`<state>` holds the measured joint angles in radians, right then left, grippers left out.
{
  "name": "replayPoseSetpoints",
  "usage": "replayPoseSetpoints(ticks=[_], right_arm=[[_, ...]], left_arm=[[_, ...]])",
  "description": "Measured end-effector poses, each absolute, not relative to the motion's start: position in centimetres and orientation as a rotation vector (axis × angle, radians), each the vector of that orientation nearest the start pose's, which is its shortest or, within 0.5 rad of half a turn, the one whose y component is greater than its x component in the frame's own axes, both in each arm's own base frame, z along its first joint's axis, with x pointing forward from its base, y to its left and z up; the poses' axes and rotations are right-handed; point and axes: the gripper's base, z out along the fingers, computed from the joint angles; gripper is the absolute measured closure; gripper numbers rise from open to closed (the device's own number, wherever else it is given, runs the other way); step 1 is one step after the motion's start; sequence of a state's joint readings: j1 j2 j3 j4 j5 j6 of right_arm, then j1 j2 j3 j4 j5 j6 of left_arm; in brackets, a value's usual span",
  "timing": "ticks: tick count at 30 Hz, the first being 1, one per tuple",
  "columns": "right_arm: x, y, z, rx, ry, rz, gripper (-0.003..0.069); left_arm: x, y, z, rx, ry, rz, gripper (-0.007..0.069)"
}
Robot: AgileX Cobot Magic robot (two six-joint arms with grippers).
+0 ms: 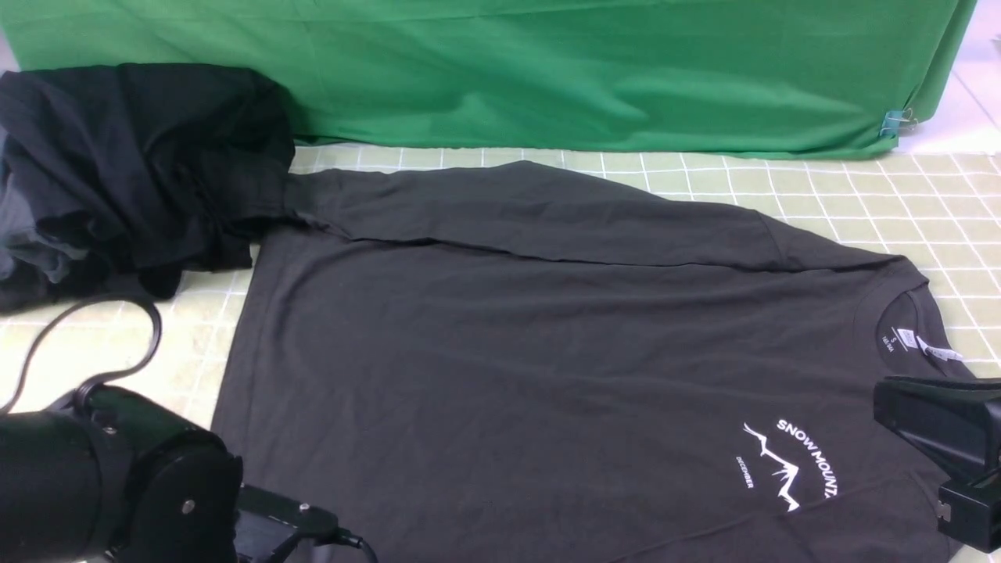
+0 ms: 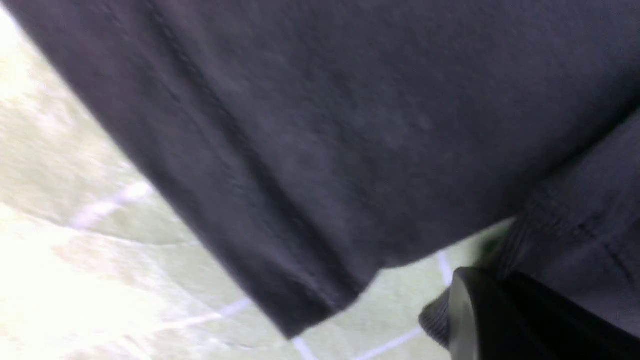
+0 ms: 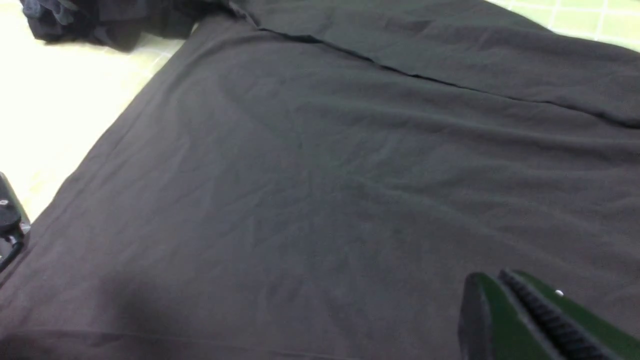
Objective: Fold a long-sleeved shirt over a green coffee tablecloth.
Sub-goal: 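Fold the left side of the black T-shirt inward over its body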
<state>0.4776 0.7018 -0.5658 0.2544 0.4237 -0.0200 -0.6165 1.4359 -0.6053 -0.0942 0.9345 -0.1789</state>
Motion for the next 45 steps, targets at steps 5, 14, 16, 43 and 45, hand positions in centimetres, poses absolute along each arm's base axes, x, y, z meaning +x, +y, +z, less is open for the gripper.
replayPoseSetpoints(ticks=[5, 14, 16, 43, 45], right_arm=[[12.2, 7.4, 30.4, -0.34, 2.044, 0.535, 0.0649], [12.3, 7.4, 30.7, -0.327, 2.01, 0.537, 0.0648], [12.3, 7.4, 30.7, -0.325, 2.004, 0.537, 0.0648], [17.5, 15.3, 26.8, -0.986, 2.629, 0.387, 0.0384], [18.3, 15.8, 25.9, -0.973, 2.639, 0.353, 0.0313]], left_arm=[[17.0, -12.0, 20.4, 0.689, 3.091, 0.017, 0.062], [22.5, -11.7, 29.1, 0.577, 2.814, 0.093, 0.062], [24.8, -11.0, 30.1, 0.501, 2.8, 0.081, 0.062], [42.2, -3.5, 23.7, 0.104, 2.975, 0.0, 0.062], [42.2, -3.5, 23.7, 0.103, 2.971, 0.0, 0.062]])
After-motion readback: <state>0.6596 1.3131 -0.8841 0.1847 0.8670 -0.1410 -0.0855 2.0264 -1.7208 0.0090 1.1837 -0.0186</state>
